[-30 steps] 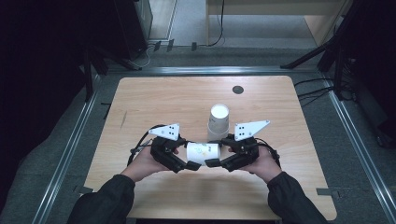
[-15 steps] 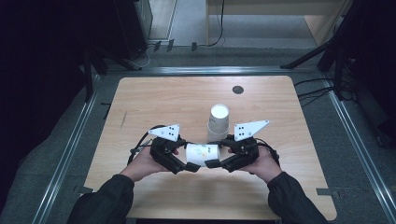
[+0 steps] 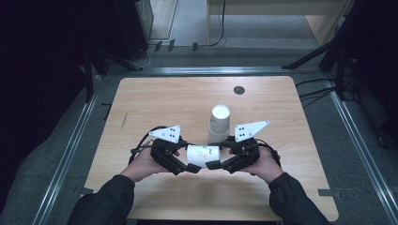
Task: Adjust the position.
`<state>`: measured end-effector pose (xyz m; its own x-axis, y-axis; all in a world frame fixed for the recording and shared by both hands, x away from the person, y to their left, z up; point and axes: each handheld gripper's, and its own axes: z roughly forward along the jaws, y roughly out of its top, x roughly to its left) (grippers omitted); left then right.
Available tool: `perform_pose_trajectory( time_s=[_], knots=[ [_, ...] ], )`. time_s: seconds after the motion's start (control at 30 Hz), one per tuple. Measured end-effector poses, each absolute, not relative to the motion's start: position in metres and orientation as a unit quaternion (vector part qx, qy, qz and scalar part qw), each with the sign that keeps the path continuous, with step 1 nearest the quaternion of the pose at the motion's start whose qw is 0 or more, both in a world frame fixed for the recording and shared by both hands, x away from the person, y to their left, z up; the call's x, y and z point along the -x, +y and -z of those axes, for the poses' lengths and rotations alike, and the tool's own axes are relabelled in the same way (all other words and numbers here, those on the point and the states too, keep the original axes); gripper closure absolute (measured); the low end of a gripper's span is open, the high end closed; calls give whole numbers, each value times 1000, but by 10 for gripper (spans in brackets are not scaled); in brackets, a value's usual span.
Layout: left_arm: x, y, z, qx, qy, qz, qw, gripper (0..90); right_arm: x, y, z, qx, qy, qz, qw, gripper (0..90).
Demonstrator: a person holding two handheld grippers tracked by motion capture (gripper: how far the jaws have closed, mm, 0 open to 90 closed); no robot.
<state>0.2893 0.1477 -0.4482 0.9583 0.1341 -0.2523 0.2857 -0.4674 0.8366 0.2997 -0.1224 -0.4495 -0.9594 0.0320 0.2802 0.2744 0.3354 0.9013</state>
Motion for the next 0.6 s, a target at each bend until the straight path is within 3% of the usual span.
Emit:
perform_pose_trajectory(
  time_s=[0.2, 0.6],
  knots=[
    [-290, 152, 445, -852, 125, 70, 504, 256, -300, -122, 449, 104, -814, 564, 95, 263],
    [-295, 171, 426, -869, 144, 41, 471, 256, -299, -124, 456, 110, -842, 524, 71, 260]
  ],
)
